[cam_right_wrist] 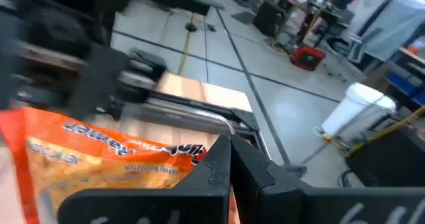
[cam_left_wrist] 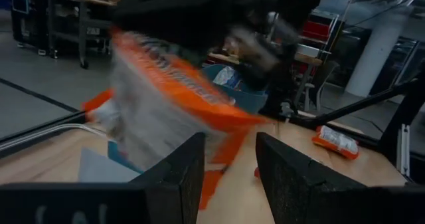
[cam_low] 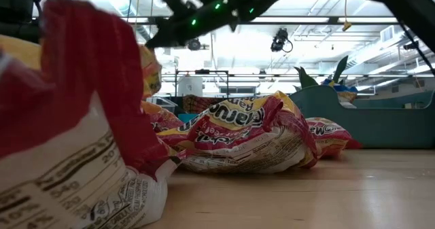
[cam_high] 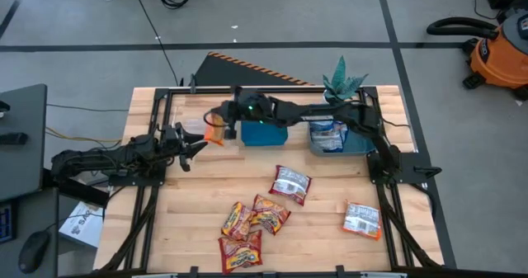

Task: Sort Maruchan noodles
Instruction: Put the orange noodle pack into the transparent bin

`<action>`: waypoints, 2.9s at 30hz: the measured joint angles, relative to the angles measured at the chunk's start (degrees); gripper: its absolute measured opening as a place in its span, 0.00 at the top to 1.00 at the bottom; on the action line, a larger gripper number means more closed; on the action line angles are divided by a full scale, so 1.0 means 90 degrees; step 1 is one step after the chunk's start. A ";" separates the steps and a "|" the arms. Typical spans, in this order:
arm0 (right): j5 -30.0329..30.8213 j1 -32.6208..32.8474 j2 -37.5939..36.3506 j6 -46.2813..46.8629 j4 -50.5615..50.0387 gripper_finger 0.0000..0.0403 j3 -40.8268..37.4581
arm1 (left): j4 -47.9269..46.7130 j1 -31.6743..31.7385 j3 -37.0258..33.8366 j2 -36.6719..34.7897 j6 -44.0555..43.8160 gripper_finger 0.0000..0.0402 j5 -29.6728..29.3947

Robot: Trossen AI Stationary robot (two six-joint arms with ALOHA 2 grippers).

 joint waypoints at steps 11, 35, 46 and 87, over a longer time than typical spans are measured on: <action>0.0456 -0.0454 0.0657 0.0582 -0.0602 0.97 0.0289 | -0.0202 -0.0002 0.0000 0.0000 0.0051 0.65 -0.0216; 0.1013 -0.0177 -0.0184 0.0639 -0.2307 0.66 0.0278 | -0.0224 -0.0002 0.0000 0.0000 0.0193 0.65 -0.0425; 0.1095 0.0685 -0.1137 0.1565 -0.5320 0.68 0.0282 | -0.0218 -0.0002 0.0000 0.0000 0.0225 0.65 -0.0427; 0.1113 0.2801 -0.4578 0.2135 -0.2375 0.68 -0.5850 | 0.1663 -0.1122 0.0001 0.0731 -0.0871 0.65 0.0791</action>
